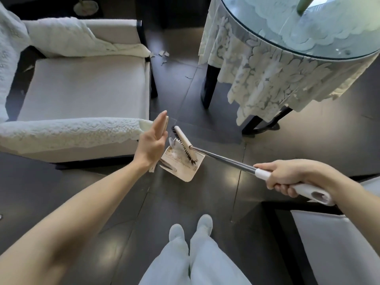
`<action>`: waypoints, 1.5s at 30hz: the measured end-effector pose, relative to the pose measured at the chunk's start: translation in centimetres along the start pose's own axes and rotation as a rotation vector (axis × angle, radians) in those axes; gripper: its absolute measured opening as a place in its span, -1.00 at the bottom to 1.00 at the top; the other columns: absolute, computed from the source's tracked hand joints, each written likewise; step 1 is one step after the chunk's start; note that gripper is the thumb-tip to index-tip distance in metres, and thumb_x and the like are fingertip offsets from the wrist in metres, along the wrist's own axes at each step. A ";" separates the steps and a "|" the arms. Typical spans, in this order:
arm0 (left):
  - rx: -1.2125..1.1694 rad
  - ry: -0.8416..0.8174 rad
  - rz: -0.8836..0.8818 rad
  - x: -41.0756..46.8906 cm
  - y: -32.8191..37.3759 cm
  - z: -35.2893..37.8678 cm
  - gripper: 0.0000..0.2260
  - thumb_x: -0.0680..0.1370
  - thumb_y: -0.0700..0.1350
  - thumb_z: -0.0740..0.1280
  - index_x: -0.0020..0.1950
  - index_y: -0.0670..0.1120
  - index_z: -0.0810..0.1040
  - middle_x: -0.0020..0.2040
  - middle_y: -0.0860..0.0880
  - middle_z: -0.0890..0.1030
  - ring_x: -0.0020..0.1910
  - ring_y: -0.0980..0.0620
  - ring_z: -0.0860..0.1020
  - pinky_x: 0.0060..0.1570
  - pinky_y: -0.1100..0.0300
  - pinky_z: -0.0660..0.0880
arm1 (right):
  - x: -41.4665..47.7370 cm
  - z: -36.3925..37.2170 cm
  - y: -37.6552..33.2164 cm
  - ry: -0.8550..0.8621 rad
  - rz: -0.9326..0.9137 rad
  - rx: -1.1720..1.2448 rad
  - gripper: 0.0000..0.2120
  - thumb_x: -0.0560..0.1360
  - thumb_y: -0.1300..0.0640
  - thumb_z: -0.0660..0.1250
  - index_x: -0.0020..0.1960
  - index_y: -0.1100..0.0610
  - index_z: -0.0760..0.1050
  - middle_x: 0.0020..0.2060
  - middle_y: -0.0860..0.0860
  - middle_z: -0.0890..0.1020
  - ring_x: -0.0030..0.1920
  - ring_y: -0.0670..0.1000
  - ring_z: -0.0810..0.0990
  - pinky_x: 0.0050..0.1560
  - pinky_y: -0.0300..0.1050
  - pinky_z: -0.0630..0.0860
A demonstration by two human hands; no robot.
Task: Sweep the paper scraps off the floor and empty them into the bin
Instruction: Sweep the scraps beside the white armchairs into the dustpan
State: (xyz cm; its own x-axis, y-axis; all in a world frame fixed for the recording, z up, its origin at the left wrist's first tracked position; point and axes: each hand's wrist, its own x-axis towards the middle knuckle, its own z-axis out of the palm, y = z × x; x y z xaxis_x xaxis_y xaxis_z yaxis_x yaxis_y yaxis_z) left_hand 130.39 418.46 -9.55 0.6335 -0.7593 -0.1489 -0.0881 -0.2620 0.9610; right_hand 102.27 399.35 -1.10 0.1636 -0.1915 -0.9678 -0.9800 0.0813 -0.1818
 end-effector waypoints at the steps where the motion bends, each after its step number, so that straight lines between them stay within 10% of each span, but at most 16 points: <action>1: -0.015 0.001 0.008 1.3 0.3 0.2 -0.41 0.59 -0.36 0.19 0.48 0.19 0.28 0.28 0.41 0.37 0.35 0.38 0.33 0.39 0.23 0.29 | -0.1 -0.9 -0.7 0.014 -0.010 0.008 -0.28 0.49 0.37 0.15 0.48 -0.24 0.16 -0.56 0.01 0.36 -0.58 -0.09 0.28 -0.60 -0.31 0.28; 12: -0.086 0.139 0.106 20.4 6.2 1.8 -0.41 0.58 -0.40 0.18 0.39 0.25 0.30 0.22 0.43 0.42 0.31 0.38 0.37 0.24 0.53 0.25 | 2.8 -16.2 -15.3 0.128 -0.167 -0.046 -0.31 0.48 0.39 0.14 0.50 -0.11 0.20 -0.61 -0.01 0.39 -0.66 -0.12 0.31 -0.62 -0.34 0.30; 31: -0.020 0.163 -0.005 51.1 6.7 -6.3 -0.37 0.58 -0.40 0.21 0.33 0.34 0.33 0.22 0.44 0.45 0.33 0.35 0.37 0.34 0.43 0.23 | 15.2 -34.2 -49.3 0.250 -0.275 -0.238 -0.40 0.46 0.39 0.09 0.46 0.06 0.28 -0.56 0.04 0.41 -0.62 -0.05 0.33 -0.54 -0.24 0.32; 41: 0.036 0.166 -0.133 61.8 5.2 -6.6 -0.42 0.60 -0.32 0.19 0.45 0.27 0.29 0.34 0.27 0.43 0.34 0.38 0.34 0.40 0.31 0.21 | 24.4 -36.3 -56.8 0.361 -0.089 -0.825 -0.43 0.33 0.44 0.32 0.33 0.24 0.40 0.11 0.17 0.62 0.07 0.19 0.61 -0.24 -0.11 0.48; 45: 0.070 0.171 -0.134 65.5 5.6 -6.5 -0.44 0.59 -0.30 0.21 0.49 0.20 0.29 0.37 0.19 0.44 0.35 0.34 0.35 0.42 0.28 0.22 | 25.3 -36.4 -57.0 0.194 -0.094 -0.795 -0.44 0.43 0.38 0.18 0.42 0.18 0.30 -0.23 0.07 0.59 -0.35 0.03 0.53 -0.46 -0.18 0.45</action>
State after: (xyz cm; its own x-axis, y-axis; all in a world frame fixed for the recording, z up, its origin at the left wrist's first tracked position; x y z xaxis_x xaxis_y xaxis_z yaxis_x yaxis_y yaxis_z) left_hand 176.40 371.15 -12.35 0.7634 -0.6048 -0.2270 -0.0440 -0.3992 0.9158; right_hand 158.14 354.28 -8.92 0.2980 -0.3344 -0.8941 -0.7626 -0.6467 -0.0123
